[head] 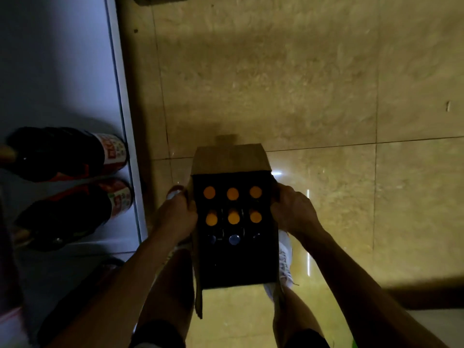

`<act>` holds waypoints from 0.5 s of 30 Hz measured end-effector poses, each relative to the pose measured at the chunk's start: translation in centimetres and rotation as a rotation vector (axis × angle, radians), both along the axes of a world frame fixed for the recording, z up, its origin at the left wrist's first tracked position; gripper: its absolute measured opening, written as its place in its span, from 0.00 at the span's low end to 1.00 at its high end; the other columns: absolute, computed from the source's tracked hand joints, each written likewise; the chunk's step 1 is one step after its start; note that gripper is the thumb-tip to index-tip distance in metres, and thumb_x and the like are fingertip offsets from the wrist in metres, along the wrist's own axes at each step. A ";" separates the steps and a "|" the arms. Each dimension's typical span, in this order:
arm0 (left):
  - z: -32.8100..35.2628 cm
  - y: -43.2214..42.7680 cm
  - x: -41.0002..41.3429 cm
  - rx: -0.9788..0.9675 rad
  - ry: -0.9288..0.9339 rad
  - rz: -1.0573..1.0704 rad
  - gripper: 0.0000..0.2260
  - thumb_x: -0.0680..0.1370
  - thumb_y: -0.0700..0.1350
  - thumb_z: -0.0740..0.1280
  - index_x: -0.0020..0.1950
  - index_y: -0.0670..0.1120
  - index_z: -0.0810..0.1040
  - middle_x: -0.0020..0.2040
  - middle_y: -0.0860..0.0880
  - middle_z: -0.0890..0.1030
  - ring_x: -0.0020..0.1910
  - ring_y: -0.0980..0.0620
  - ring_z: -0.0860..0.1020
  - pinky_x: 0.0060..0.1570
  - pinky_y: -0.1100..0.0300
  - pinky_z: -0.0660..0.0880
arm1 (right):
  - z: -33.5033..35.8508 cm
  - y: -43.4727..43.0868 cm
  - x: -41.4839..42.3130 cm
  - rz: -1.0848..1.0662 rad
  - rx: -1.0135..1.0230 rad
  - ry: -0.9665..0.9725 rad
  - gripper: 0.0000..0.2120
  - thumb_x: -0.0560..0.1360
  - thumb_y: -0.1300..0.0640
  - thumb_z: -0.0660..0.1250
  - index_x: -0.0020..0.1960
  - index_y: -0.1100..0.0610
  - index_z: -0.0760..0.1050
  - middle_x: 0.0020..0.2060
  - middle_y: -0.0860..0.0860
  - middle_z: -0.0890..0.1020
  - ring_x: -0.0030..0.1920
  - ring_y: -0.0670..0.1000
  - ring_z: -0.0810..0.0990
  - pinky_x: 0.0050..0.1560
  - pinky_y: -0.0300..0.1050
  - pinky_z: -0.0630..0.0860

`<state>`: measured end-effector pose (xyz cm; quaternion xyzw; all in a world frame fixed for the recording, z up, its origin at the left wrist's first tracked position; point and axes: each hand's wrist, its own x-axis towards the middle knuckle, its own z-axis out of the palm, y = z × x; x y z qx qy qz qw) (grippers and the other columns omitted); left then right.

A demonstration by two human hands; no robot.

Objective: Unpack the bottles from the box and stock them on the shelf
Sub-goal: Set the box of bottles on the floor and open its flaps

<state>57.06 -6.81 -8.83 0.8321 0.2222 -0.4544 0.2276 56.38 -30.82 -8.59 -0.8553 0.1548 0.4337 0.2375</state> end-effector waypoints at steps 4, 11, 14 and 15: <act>0.8 0.1 2.5 -0.050 -0.013 0.047 0.15 0.85 0.43 0.60 0.68 0.37 0.72 0.66 0.35 0.76 0.63 0.36 0.75 0.56 0.55 0.69 | 1.0 0.5 3.1 0.033 -0.042 0.008 0.13 0.81 0.57 0.59 0.65 0.55 0.73 0.56 0.60 0.83 0.55 0.66 0.82 0.46 0.47 0.69; 1.1 -0.3 8.8 -0.021 0.000 0.027 0.21 0.86 0.46 0.57 0.79 0.42 0.63 0.69 0.36 0.75 0.65 0.35 0.75 0.60 0.52 0.72 | 1.0 0.1 10.0 0.083 -0.035 -0.022 0.13 0.80 0.61 0.58 0.62 0.60 0.75 0.54 0.61 0.81 0.53 0.65 0.82 0.45 0.44 0.66; 1.0 -0.6 10.6 -0.014 -0.009 0.056 0.18 0.85 0.46 0.59 0.74 0.41 0.69 0.61 0.34 0.78 0.59 0.35 0.78 0.53 0.51 0.73 | 0.7 -0.2 12.5 0.066 0.018 -0.003 0.13 0.79 0.60 0.58 0.60 0.58 0.76 0.49 0.57 0.81 0.54 0.64 0.82 0.45 0.45 0.67; 0.9 -0.7 11.1 -0.011 0.002 0.070 0.17 0.85 0.46 0.59 0.72 0.41 0.71 0.58 0.34 0.79 0.56 0.35 0.78 0.50 0.52 0.72 | 0.7 -0.3 13.4 0.067 0.022 0.014 0.13 0.80 0.60 0.59 0.61 0.58 0.76 0.50 0.57 0.82 0.55 0.63 0.81 0.46 0.46 0.68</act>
